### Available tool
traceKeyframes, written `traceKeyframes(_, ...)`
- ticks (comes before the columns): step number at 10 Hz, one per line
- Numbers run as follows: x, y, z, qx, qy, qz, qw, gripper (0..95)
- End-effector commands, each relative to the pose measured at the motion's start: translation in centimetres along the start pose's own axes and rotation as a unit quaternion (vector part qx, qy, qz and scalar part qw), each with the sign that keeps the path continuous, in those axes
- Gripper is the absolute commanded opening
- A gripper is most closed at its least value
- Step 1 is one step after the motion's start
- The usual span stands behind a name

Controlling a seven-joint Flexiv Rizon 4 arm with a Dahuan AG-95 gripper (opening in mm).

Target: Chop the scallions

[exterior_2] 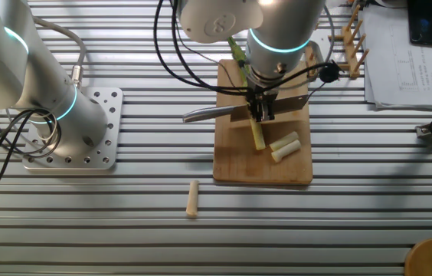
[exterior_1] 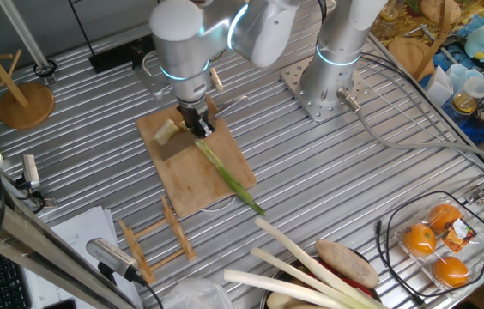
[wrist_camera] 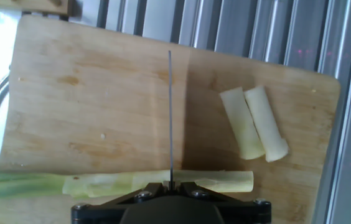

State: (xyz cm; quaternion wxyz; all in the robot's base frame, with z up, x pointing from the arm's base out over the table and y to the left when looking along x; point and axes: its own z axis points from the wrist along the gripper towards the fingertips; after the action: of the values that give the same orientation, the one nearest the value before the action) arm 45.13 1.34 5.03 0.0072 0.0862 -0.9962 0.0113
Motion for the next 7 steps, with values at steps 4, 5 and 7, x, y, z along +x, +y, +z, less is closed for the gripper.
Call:
traceKeyframes(4, -1.9, -0.4, 3.0, -0.005, -0.016, 0.001, 0.9999, 0.0)
traceKeyframes(5, -2.3, -0.5, 3.3, -0.003, -0.015, 0.001, 0.9999, 0.0)
traceKeyframes(7, -3.6, -0.2, 2.6, -0.004, -0.002, 0.004, 1.0, 0.0)
